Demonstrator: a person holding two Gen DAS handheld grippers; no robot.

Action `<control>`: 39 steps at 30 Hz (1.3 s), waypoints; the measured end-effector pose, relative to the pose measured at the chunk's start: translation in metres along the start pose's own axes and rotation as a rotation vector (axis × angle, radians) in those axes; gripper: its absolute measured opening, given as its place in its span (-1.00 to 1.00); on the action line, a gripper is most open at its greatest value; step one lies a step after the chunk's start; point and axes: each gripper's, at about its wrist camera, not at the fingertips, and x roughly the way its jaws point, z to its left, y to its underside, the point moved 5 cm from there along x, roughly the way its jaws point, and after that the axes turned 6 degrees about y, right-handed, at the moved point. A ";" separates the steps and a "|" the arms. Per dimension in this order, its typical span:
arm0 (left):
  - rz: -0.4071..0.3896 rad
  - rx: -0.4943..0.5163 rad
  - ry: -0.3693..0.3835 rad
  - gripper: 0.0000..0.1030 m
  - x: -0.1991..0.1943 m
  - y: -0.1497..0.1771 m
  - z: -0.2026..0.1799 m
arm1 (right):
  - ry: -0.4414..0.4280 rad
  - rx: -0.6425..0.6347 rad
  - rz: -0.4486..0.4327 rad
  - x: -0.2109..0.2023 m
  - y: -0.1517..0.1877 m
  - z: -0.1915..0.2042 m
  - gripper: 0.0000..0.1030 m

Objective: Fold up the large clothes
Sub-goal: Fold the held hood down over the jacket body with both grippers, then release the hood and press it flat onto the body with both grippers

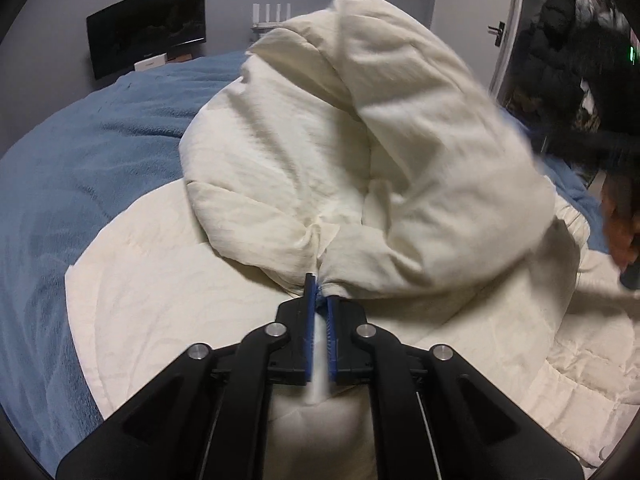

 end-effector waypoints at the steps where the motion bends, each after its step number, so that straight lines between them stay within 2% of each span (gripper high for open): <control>1: -0.006 -0.004 0.005 -0.85 -0.002 0.001 0.001 | 0.011 -0.010 0.016 0.006 0.004 0.001 -0.40; 4: -0.019 -0.002 0.016 -0.69 -0.013 0.000 0.003 | 0.010 0.004 0.055 0.019 0.016 -0.003 -0.41; 6: -0.056 0.013 0.071 -0.33 -0.031 -0.002 -0.002 | 0.004 0.006 0.061 0.023 0.023 -0.005 -0.41; 8: -0.082 0.034 0.095 -0.13 -0.046 -0.003 -0.008 | 0.003 -0.005 0.068 0.024 0.029 -0.004 -0.41; 11: -0.114 0.027 0.159 -0.11 -0.063 -0.008 -0.015 | -0.024 -0.016 0.066 0.020 0.042 -0.001 -0.41; 13: -0.125 0.048 0.156 -0.11 -0.069 -0.014 -0.019 | -0.033 -0.019 0.060 0.018 0.048 0.000 -0.41; 14: -0.130 0.057 0.170 -0.06 -0.072 -0.016 -0.021 | -0.035 -0.020 0.058 0.017 0.049 0.001 -0.41; 15: -0.138 0.067 0.187 0.12 -0.076 -0.017 -0.026 | -0.034 -0.022 0.059 0.017 0.050 0.002 -0.41; 16: -0.148 0.089 0.199 0.21 -0.082 -0.016 -0.031 | -0.036 -0.022 0.061 0.017 0.050 0.002 -0.41; 17: -0.152 0.109 0.197 0.32 -0.085 -0.016 -0.035 | -0.037 -0.023 0.061 0.017 0.050 0.002 -0.41; 18: -0.161 0.130 0.180 0.34 -0.089 -0.017 -0.039 | -0.038 -0.022 0.059 0.017 0.051 0.002 -0.41; 21: -0.155 0.089 0.185 0.34 -0.082 -0.020 -0.039 | -0.043 -0.018 0.058 0.016 0.052 -0.001 -0.41; 25: -0.085 0.083 0.139 0.31 -0.046 -0.029 -0.044 | -0.075 -0.008 0.055 0.011 0.056 0.000 -0.41; 28: -0.062 0.029 0.141 0.27 -0.023 -0.037 -0.041 | -0.081 -0.026 0.060 0.009 0.062 0.003 -0.41; 29: -0.057 0.019 0.122 0.12 -0.017 -0.038 -0.039 | -0.073 -0.037 0.058 0.008 0.063 0.004 -0.41; 31: -0.050 -0.006 0.122 -0.36 -0.009 -0.040 -0.036 | -0.062 -0.045 0.056 0.007 0.064 0.006 -0.41; 32: -0.054 -0.030 0.133 -0.75 -0.008 -0.041 -0.034 | -0.064 -0.044 0.055 0.006 0.064 0.006 -0.41; 35: -0.076 -0.165 0.177 -0.81 -0.009 -0.036 -0.014 | -0.074 -0.043 0.053 0.006 0.066 0.005 -0.41; 39: -0.011 -0.287 0.194 -0.81 0.002 -0.013 0.011 | -0.069 -0.062 0.059 0.008 0.069 0.012 -0.41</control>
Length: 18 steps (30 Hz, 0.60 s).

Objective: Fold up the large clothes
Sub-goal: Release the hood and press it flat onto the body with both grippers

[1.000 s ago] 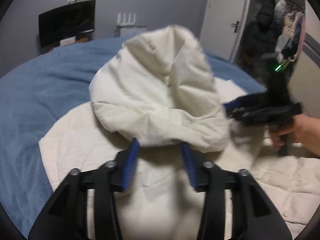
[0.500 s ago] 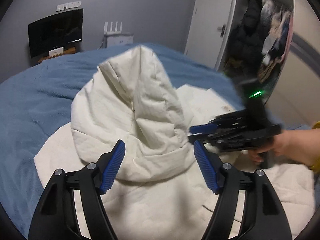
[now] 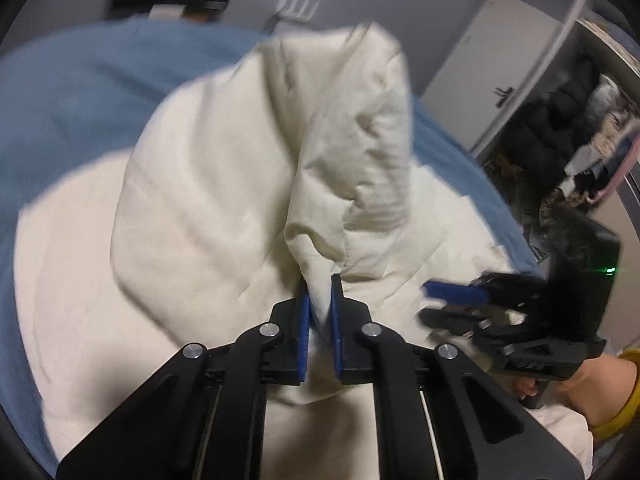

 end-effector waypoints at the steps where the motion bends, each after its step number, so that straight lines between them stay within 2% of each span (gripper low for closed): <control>1: 0.023 -0.010 -0.010 -0.80 0.006 0.006 0.007 | 0.004 -0.009 0.003 0.002 0.001 0.002 -0.41; 4: 0.072 -0.041 -0.018 -0.78 0.021 0.019 0.026 | 0.016 -0.037 0.011 0.007 0.004 0.006 -0.41; 7: 0.073 -0.059 -0.006 -0.78 0.023 0.019 0.030 | 0.040 -0.054 0.010 0.011 0.004 0.009 -0.41; 11: 0.047 0.029 -0.047 -0.74 0.012 0.017 0.017 | 0.038 -0.047 0.006 0.011 0.007 0.010 -0.41; 15: 0.041 0.134 -0.109 -0.49 0.000 0.019 -0.005 | 0.049 -0.047 -0.007 0.013 0.006 0.016 -0.41; 18: 0.061 0.179 -0.144 -0.43 -0.001 0.021 -0.012 | 0.058 -0.056 -0.009 0.013 0.007 0.016 -0.41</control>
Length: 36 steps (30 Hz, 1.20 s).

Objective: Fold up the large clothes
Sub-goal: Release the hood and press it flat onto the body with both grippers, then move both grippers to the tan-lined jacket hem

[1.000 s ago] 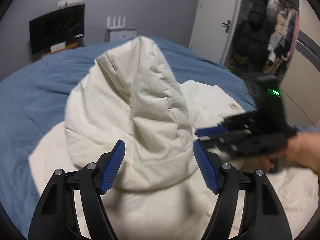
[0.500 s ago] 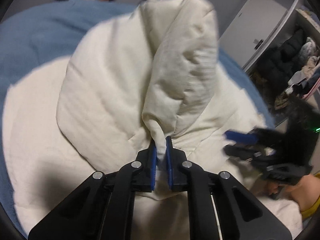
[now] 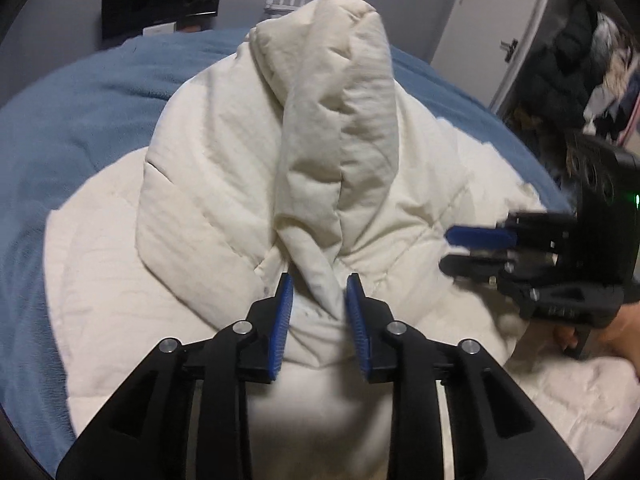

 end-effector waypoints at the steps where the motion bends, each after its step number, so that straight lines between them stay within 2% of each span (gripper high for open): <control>1: 0.005 0.006 -0.009 -0.40 0.000 0.001 -0.002 | 0.002 -0.003 0.000 0.000 0.000 0.000 -0.41; 2: 0.011 0.012 -0.026 -0.23 0.000 0.001 -0.002 | 0.006 -0.004 -0.001 0.000 0.000 0.000 -0.41; 10: 0.049 0.030 -0.062 -0.22 0.020 0.007 0.004 | 0.038 -0.018 0.008 0.013 -0.001 0.009 -0.41; 15: 0.028 0.040 -0.057 -0.22 0.012 0.006 0.004 | 0.055 -0.026 -0.017 0.010 -0.004 0.017 -0.40; 17: 0.011 0.048 -0.057 -0.14 0.004 0.004 -0.001 | 0.048 -0.022 -0.023 0.002 -0.006 0.021 -0.25; 19: -0.005 0.063 -0.077 0.07 -0.007 0.002 -0.005 | 0.049 -0.019 -0.029 -0.008 -0.008 0.025 -0.06; 20: -0.010 0.072 -0.086 0.35 -0.014 0.000 -0.008 | 0.058 -0.022 -0.032 -0.016 -0.010 0.026 -0.05; 21: -0.027 0.083 -0.099 0.48 -0.023 -0.002 -0.012 | 0.069 -0.026 -0.036 -0.024 -0.012 0.027 -0.03; 25: -0.031 0.105 -0.147 0.52 -0.054 -0.003 -0.023 | 0.108 0.008 -0.036 -0.057 -0.016 0.022 0.14; 29: -0.053 0.086 -0.173 0.76 -0.099 0.003 -0.036 | 0.164 0.060 -0.050 -0.096 -0.018 0.010 0.26; 32: -0.059 0.072 -0.206 0.87 -0.126 0.011 -0.046 | 0.219 0.105 -0.090 -0.135 -0.015 0.001 0.51; 36: -0.061 0.050 -0.260 0.87 -0.164 0.027 -0.055 | 0.294 0.116 -0.175 -0.193 -0.006 -0.002 0.84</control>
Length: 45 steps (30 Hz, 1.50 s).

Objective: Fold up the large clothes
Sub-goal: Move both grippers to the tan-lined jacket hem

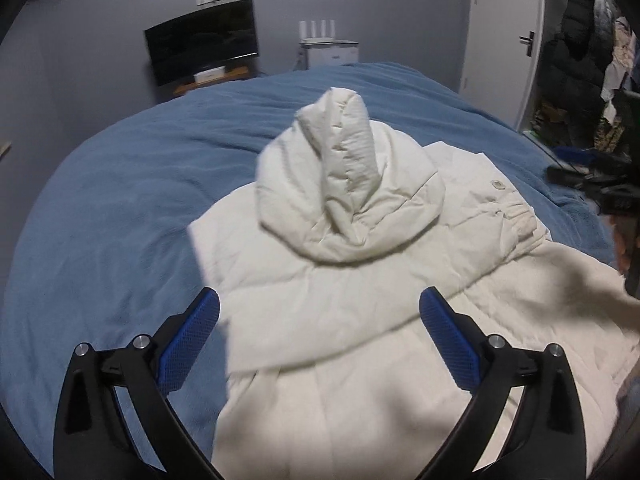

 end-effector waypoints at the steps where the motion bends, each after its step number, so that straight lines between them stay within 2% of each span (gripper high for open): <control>1: 0.000 -0.009 -0.009 0.87 -0.011 0.005 0.001 | 0.017 0.002 -0.019 -0.009 0.001 -0.012 0.85; 4: -0.002 -0.044 -0.023 0.87 -0.040 0.018 0.005 | 0.102 0.004 -0.072 -0.048 0.005 -0.030 0.85; 8: -0.014 -0.085 -0.077 0.87 -0.078 0.035 0.012 | 0.227 0.015 -0.124 -0.097 0.019 -0.060 0.85; 11: -0.034 -0.148 -0.091 0.87 -0.105 0.048 0.018 | 0.306 0.038 -0.140 -0.129 0.040 -0.085 0.85; 12: -0.043 -0.180 -0.100 0.87 -0.114 0.053 0.021 | 0.319 0.049 -0.120 -0.136 0.049 -0.093 0.85; 16: -0.063 -0.263 -0.183 0.87 -0.139 0.067 0.030 | 0.281 0.105 -0.010 -0.149 0.081 -0.115 0.85; 19: -0.065 -0.277 -0.189 0.87 -0.151 0.079 0.028 | 0.274 0.105 0.055 -0.154 0.104 -0.119 0.85; 22: -0.039 -0.264 -0.230 0.87 -0.158 0.091 0.024 | 0.319 0.109 0.107 -0.160 0.125 -0.118 0.85; 26: 0.025 -0.222 -0.279 0.87 -0.160 0.106 0.019 | 0.310 0.162 0.188 -0.162 0.147 -0.117 0.85; 28: 0.057 -0.207 -0.292 0.87 -0.159 0.118 0.018 | 0.276 0.190 0.213 -0.165 0.155 -0.114 0.85; 33: 0.137 -0.247 -0.245 0.87 -0.156 0.147 0.013 | 0.210 0.225 0.254 -0.175 0.173 -0.103 0.85; 35: 0.141 -0.252 -0.243 0.87 -0.158 0.160 0.010 | 0.183 0.237 0.259 -0.179 0.179 -0.095 0.84; 38: 0.144 -0.236 -0.248 0.87 -0.163 0.170 0.005 | 0.169 0.233 0.266 -0.184 0.187 -0.085 0.58; 41: 0.143 -0.250 -0.234 0.70 -0.166 0.178 0.002 | 0.162 0.244 0.266 -0.187 0.192 -0.083 0.42; 45: 0.132 -0.299 -0.177 0.49 -0.169 0.183 0.004 | 0.133 0.280 0.267 -0.190 0.196 -0.081 0.24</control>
